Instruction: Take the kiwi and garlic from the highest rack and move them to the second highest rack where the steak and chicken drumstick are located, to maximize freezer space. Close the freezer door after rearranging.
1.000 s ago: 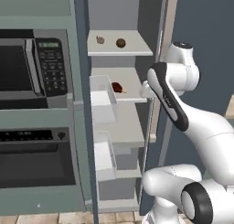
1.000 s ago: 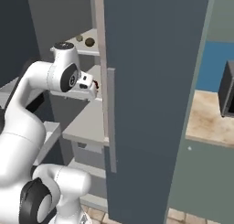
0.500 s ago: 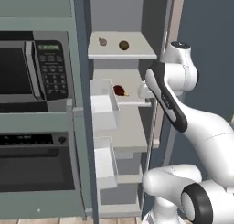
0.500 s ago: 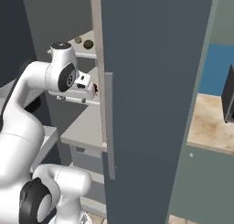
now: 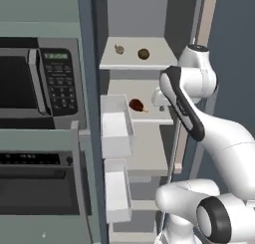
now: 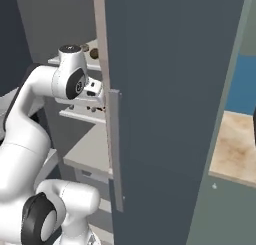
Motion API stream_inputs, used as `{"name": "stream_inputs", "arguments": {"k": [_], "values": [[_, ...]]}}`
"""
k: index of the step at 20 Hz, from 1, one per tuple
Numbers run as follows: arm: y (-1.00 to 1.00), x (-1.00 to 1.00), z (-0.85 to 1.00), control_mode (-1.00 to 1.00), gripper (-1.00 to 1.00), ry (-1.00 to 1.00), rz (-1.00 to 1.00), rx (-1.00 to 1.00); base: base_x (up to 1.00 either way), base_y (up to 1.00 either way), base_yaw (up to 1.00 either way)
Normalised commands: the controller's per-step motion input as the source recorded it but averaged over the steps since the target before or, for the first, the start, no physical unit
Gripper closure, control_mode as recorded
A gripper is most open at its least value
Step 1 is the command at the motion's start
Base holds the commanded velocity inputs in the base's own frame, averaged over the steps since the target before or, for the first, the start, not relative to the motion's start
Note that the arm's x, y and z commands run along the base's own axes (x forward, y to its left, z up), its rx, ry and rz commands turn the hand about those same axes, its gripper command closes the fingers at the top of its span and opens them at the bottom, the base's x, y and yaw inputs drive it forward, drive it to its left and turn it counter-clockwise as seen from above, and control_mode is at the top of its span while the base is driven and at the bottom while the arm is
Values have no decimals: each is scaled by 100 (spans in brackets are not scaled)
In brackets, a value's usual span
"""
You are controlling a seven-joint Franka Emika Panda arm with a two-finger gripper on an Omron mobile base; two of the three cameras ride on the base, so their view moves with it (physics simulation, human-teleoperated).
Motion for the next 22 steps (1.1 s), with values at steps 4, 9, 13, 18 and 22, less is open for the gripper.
{"name": "stream_inputs", "arguments": {"k": [4, 9, 13, 18, 22], "values": [[0, 0, 0, 100, -100, 0, 0, 0, 21, 0, 42], [0, 0, 0, 100, -100, 0, 0, 0, 43, -9, 18], [0, 0, 0, 100, -100, 0, 0, 0, 45, -15, 12], [0, 0, -1, -100, -100, -1, 5, 2, 17, -7, 13], [39, 0, -12, -100, -100, -2, 27, 2, 0, 0, 0]]}}
